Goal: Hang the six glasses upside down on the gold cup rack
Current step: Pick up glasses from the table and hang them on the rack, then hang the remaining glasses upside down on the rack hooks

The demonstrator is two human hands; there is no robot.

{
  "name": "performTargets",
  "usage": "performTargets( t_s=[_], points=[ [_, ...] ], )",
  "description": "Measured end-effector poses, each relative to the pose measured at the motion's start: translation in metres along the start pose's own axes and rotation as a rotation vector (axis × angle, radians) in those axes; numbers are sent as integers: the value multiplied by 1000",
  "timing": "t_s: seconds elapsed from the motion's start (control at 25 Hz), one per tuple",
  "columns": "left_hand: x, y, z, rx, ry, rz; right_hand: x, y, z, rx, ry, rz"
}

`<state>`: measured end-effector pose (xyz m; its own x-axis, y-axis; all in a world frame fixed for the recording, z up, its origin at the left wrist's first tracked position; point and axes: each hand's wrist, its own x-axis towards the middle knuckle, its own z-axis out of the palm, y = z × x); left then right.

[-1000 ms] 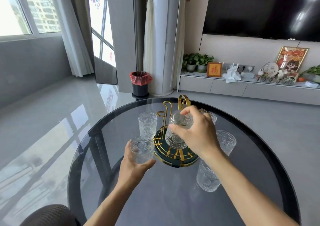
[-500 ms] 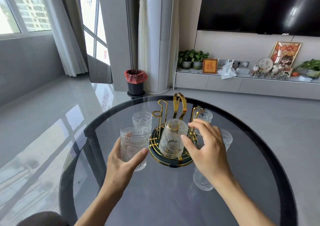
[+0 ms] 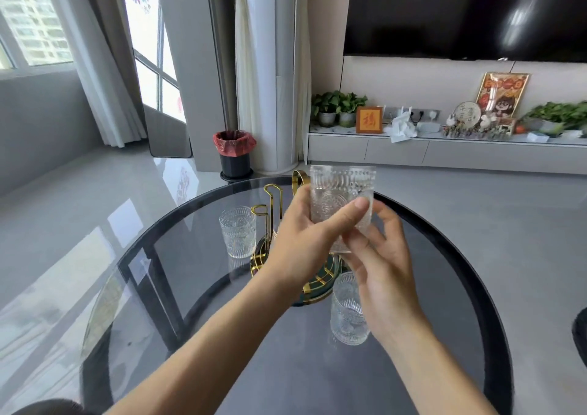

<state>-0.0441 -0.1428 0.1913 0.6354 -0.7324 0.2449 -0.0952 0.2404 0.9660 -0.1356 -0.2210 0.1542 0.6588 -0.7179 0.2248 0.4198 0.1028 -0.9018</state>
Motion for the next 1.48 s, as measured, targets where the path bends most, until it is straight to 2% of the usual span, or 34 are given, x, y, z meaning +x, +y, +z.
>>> performTargets(
  t_s=[0.12,0.28,0.4,0.48,0.6,0.76,0.92,1.08,1.16,1.28,1.36,1.48],
  points=[
    [22,-2,1,164,-118,16,8,-8,-15,56,69,-33],
    [54,-12,-16,715,203,337,19,-18,-40,-46,300,-46],
    [79,-26,-28,1131,179,250,30,-22,-54,-156,409,-41],
    [87,-35,-32,1223,127,217,33,-24,-56,-300,365,-118],
    [88,-37,-43,1225,81,259,39,-24,-47,-553,273,-203],
    [81,-30,-61,1111,-5,258,46,-22,-20,-789,202,-331],
    [76,-24,-72,989,-129,221,44,-5,4,-1021,6,-316],
    [72,-21,-80,918,-215,188,28,19,15,-1159,-220,-306],
    [70,-19,-81,923,-239,192,23,25,18,-1183,-271,-298],
    [61,-19,-75,937,-163,235,22,19,15,-1151,-344,-276],
    [55,-16,-70,919,-75,246,16,15,-5,-1117,-311,-282],
    [52,-12,-62,1017,37,277,-15,22,-53,-956,-45,-153]
  ],
)
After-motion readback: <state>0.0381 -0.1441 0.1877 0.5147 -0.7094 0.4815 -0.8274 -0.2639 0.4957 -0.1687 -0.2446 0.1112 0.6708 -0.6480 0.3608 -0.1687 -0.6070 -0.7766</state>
